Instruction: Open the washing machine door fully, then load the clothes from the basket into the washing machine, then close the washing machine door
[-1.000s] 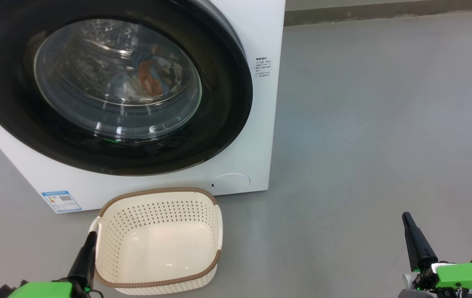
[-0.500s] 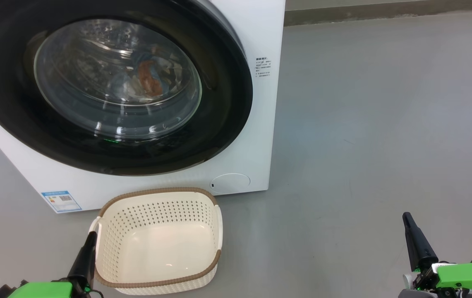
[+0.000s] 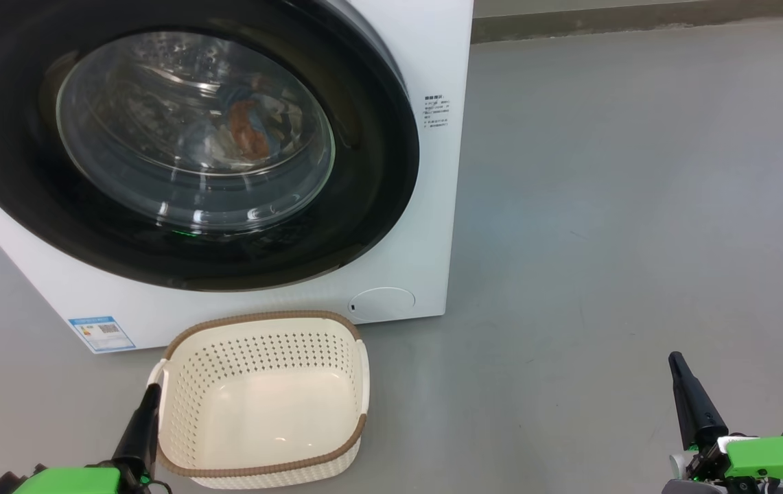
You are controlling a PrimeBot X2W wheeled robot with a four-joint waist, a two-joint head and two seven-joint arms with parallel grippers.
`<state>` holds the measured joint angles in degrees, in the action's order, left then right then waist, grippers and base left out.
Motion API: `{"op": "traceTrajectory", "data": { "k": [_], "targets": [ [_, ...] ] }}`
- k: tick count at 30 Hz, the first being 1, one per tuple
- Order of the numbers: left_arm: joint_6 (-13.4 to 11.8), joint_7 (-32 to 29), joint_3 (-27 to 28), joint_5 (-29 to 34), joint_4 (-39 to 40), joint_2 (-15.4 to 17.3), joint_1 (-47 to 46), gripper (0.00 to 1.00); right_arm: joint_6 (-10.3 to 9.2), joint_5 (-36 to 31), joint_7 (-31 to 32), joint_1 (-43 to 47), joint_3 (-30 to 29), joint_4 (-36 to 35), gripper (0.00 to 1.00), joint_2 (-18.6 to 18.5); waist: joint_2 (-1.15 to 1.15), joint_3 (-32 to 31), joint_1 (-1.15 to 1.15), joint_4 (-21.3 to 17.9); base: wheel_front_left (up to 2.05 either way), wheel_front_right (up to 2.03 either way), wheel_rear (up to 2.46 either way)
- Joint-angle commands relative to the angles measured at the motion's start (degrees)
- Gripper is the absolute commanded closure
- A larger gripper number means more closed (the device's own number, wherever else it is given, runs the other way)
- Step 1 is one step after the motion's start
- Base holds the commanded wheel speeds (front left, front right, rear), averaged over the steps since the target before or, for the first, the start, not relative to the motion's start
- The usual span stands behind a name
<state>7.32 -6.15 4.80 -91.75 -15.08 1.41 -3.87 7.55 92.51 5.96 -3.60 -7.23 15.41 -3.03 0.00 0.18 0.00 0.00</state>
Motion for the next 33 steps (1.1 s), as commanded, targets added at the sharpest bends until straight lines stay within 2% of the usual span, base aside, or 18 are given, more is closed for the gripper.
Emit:
{"op": "traceTrajectory", "data": {
  "k": [1, 33],
  "targets": [
    [0.17, -0.34, 1.72, -0.42, 1.05, 1.47, -2.32, 1.00, -0.06, -0.02, 0.20, -2.55, 1.12, -1.41, 1.00, -0.17, 0.00, 0.00, 0.00, 0.00, 0.00, 0.00, 0.00],
    [0.17, -0.34, 1.72, -0.42, 1.05, 1.47, -2.32, 1.00, -0.06, -0.16, 0.34, -2.57, 0.94, -1.40, 1.00, -0.05, 0.00, 0.00, 0.00, 0.00, 0.00, 0.00, 0.00]
  ]
}}
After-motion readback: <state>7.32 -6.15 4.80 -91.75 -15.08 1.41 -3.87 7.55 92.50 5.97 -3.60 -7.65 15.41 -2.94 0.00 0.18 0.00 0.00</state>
